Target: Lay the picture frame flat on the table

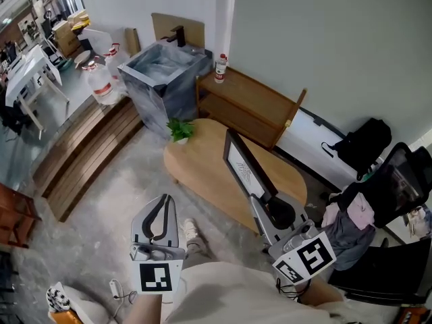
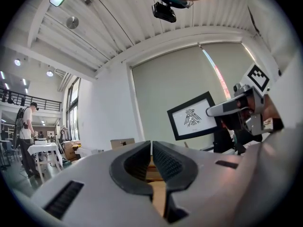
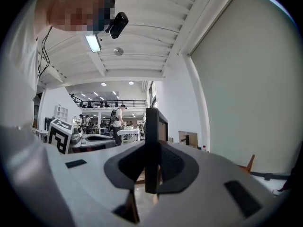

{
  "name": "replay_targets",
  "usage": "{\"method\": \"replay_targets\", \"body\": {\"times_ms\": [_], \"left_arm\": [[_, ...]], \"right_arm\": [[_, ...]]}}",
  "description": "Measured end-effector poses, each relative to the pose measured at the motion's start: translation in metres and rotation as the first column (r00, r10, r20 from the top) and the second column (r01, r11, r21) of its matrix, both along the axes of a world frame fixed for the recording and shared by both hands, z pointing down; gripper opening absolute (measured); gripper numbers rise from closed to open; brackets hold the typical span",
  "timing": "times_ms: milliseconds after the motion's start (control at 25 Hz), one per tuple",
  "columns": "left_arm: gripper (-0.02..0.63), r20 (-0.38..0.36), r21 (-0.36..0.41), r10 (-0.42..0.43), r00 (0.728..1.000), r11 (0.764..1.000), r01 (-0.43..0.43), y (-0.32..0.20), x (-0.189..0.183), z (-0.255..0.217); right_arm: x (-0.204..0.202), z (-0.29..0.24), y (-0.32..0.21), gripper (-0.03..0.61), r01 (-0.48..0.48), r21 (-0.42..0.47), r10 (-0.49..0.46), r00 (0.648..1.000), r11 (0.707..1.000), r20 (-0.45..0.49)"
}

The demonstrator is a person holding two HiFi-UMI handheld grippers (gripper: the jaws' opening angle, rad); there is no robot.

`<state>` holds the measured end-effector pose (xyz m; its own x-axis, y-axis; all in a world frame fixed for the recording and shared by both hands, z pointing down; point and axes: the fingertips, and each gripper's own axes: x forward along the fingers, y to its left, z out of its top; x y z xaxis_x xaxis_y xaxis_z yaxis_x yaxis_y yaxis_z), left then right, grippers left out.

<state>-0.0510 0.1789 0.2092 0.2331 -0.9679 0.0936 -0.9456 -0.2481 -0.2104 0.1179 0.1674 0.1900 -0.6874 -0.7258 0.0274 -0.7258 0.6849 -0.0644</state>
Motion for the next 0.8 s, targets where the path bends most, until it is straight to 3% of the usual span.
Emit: {"method": "replay_targets", "body": {"times_ms": [560, 800], "left_arm": [[0.015, -0.008, -0.042, 0.071, 0.997, 0.997, -0.071, -0.162, -0.111, -0.003], [0.015, 0.003, -0.039, 0.121, 0.993, 0.992, -0.121, -0.207, -0.133, -0.004]], "right_arm": [[-0.113, -0.011, -0.154, 0.046, -0.059, -0.03, 0.059, 0.998, 0.998, -0.024], [-0.142, -0.013, -0.196, 0.046, -0.084, -0.03, 0.083, 0.996, 0.996, -0.027]]}}
